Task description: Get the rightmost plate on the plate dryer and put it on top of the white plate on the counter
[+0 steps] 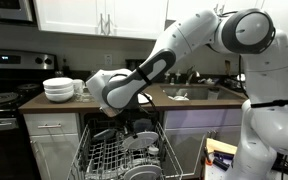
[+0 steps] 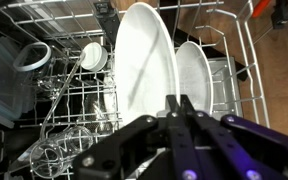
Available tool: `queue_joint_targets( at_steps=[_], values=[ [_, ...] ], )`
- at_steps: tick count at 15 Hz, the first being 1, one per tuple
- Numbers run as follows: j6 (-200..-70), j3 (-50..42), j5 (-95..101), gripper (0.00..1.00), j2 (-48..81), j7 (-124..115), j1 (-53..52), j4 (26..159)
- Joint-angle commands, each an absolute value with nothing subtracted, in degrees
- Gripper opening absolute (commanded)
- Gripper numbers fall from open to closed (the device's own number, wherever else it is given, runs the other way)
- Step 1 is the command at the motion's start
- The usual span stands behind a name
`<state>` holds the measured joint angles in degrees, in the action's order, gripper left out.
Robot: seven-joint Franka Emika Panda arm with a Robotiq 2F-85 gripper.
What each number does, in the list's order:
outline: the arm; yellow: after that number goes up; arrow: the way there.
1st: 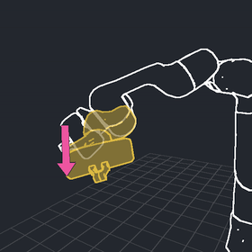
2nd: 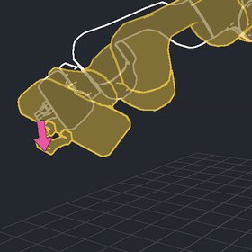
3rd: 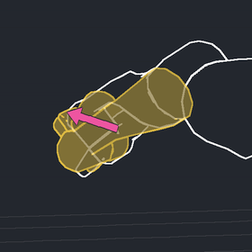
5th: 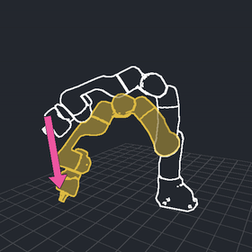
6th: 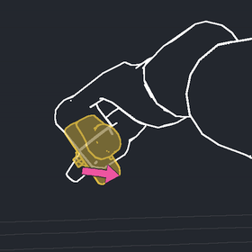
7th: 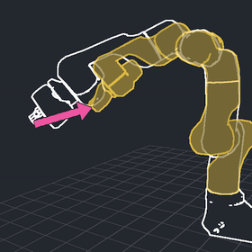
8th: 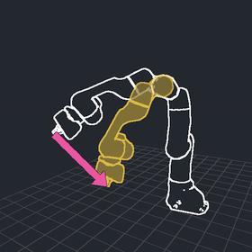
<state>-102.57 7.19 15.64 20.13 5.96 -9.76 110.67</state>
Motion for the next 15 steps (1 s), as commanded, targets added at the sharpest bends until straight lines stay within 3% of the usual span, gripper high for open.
queue_joint_targets(
  at_steps=[1, 15],
  values=[
    [-100.24, 6.97, 19.63, 0.01, 18.70, -0.17, -12.14, 110.60],
    [-90.84, 5.81, 39.55, 0.01, 18.31, -22.94, -16.88, 110.72]
  ],
)
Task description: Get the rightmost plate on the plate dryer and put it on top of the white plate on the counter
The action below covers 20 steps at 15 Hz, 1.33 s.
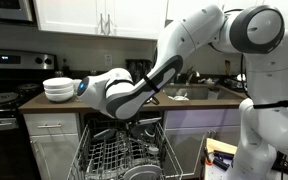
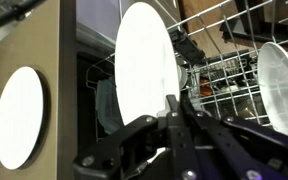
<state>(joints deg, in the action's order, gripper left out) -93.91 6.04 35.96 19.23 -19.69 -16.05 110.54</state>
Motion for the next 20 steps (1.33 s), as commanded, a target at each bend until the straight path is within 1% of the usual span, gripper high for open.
queue_joint_targets(
  at_steps=[1, 14, 18, 19, 20],
  values=[
    [-90.32, 5.84, 40.58, 0.01, 18.33, -23.98, -16.95, 110.67],
    [-80.85, 7.90, 47.59, 0.01, 18.14, -35.32, -19.79, 110.26],
    [-81.60, 8.69, 47.38, 0.01, 17.87, -36.06, -19.18, 110.76],
    [-82.71, 8.82, 46.60, 0.05, 19.34, -35.62, -18.86, 110.21],
    [-82.71, 8.85, 46.60, 0.05, 19.34, -35.62, -18.86, 110.21]
  ],
)
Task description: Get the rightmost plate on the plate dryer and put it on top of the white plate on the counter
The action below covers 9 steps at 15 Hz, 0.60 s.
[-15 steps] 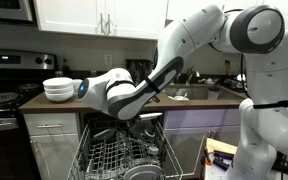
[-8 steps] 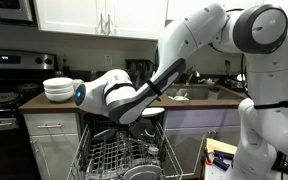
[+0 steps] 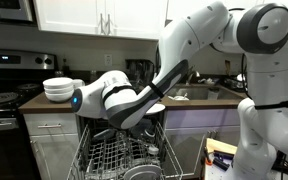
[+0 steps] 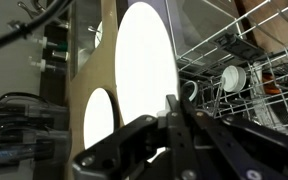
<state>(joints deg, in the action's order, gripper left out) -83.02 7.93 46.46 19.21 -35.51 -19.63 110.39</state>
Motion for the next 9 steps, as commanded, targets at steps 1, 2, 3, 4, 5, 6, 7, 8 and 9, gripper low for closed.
queue_joint_targets(
  at_steps=[1, 2, 3, 4, 5, 6, 7, 8, 9],
  values=[
    [-82.71, 8.86, 46.60, 0.05, 19.34, -35.62, -18.86, 110.21],
    [-82.71, 8.87, 46.60, 0.05, 19.34, -35.62, -18.87, 110.21],
    [-82.72, 8.87, 46.60, 0.05, 19.34, -35.62, -18.86, 110.21],
    [-82.72, 8.87, 46.60, 0.01, 19.34, -35.62, -18.86, 110.21],
    [-82.98, 8.72, 47.01, 0.01, 19.14, -36.10, -18.82, 110.50],
    [-82.92, 8.63, 47.13, 0.01, 19.24, -36.37, -18.85, 110.53],
    [-82.87, 8.54, 47.47, 0.01, 19.01, -36.67, -18.88, 110.84],
    [-82.99, 8.51, 47.63, 0.01, 18.95, -36.71, -18.86, 110.99],
    [-82.93, 8.37, 48.02, 0.01, 18.70, -36.87, -18.82, 111.22]
  ],
)
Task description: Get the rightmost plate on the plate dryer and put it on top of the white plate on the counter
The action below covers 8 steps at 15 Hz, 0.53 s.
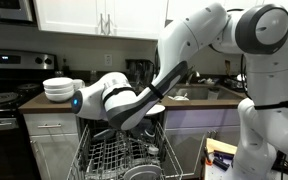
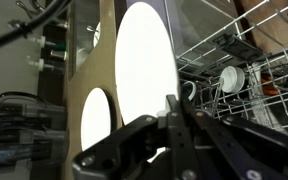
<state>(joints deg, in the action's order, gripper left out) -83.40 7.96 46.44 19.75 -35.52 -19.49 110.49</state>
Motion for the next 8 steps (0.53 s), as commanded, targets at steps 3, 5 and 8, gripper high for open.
queue_joint_targets(
  at_steps=[3, 5, 8],
  values=[
    [-83.36, 8.03, 49.00, 0.01, 18.35, -37.36, -18.56, 111.65],
    [-84.12, 7.81, 50.49, 0.01, 18.08, -37.47, -18.12, 112.10],
    [-85.64, 7.34, 53.75, 0.01, 17.85, -37.48, -17.38, 112.65]
  ],
)
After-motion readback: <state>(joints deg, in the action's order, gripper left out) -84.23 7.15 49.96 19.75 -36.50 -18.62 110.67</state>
